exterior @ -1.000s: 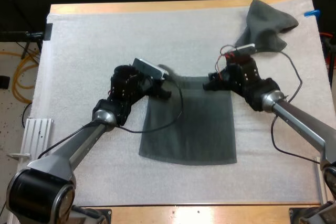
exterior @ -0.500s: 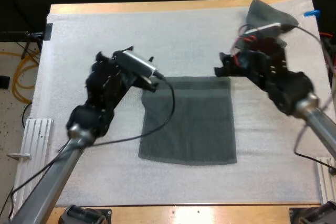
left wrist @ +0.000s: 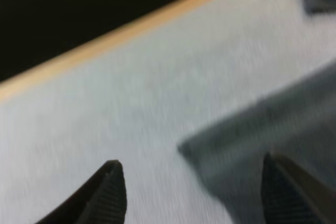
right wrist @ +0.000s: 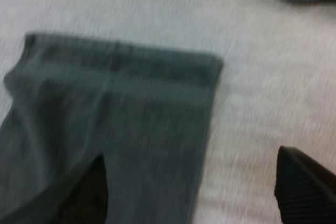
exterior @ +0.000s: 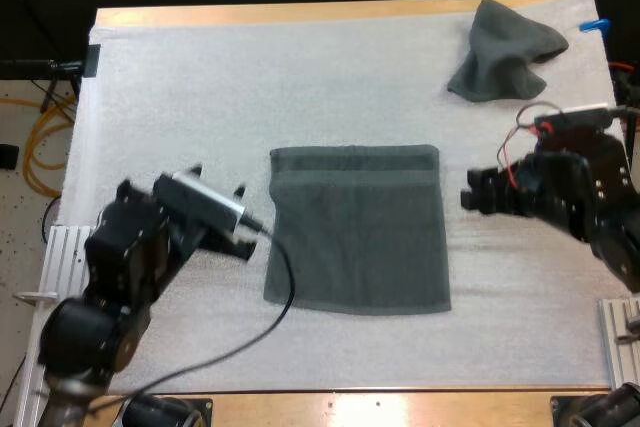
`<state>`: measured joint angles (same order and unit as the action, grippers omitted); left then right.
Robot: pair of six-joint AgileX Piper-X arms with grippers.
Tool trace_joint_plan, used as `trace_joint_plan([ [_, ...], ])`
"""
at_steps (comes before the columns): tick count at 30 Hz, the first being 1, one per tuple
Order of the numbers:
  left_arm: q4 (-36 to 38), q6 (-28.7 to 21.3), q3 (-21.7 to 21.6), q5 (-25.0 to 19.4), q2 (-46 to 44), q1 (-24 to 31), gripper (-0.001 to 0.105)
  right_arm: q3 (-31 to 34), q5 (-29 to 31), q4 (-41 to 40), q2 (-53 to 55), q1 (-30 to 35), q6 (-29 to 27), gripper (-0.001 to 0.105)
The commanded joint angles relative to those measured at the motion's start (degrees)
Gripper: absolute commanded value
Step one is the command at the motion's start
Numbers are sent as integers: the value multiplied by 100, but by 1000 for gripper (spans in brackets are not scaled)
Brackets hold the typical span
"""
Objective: Pick towel from pile fold and stack
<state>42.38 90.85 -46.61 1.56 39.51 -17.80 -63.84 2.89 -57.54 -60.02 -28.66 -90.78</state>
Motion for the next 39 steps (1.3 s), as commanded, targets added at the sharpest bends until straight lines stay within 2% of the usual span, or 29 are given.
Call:
trace_joint_plan([
  [1, 564, 148, -38, -10, -106, 1, 54, 38, -51, -192, 151, -139, 119, 65],
  [3, 1120, 244, -19, 98, -257, 1, 54, 348, -51, -192, 350, -386, 453, 65],
  [6, 1553, 336, 75, 256, -357, 1, 54, 884, -51, -182, 573, -723, 953, 65],
  [9, 1641, 336, 206, 371, -356, 1, 54, 1516, -51, -31, 681, -885, 1431, 65],
  [14, 1639, 309, 355, 517, -356, 1, 54, 2450, -224, 425, 693, -844, 1824, 65],
  [24, 1650, 275, 731, 637, -356, 1, 54, 3963, -1791, 1874, 704, -64, 2278, 65],
  [30, 1650, 275, 782, 820, -356, 1, 54, 4339, -2617, 2433, 405, 428, 2379, 65],
  [33, 1650, 275, 782, 861, -356, 1, 54, 4366, -2776, 2696, 167, 468, 2379, 65],
  [36, 1650, 275, 782, 861, -356, 1, 54, 4365, -3185, 3250, -282, 466, 2575, 65],
  [39, 1650, 275, 782, 861, -356, 1, 54, 4365, -3282, 3493, -751, 466, 2649, 65],
])
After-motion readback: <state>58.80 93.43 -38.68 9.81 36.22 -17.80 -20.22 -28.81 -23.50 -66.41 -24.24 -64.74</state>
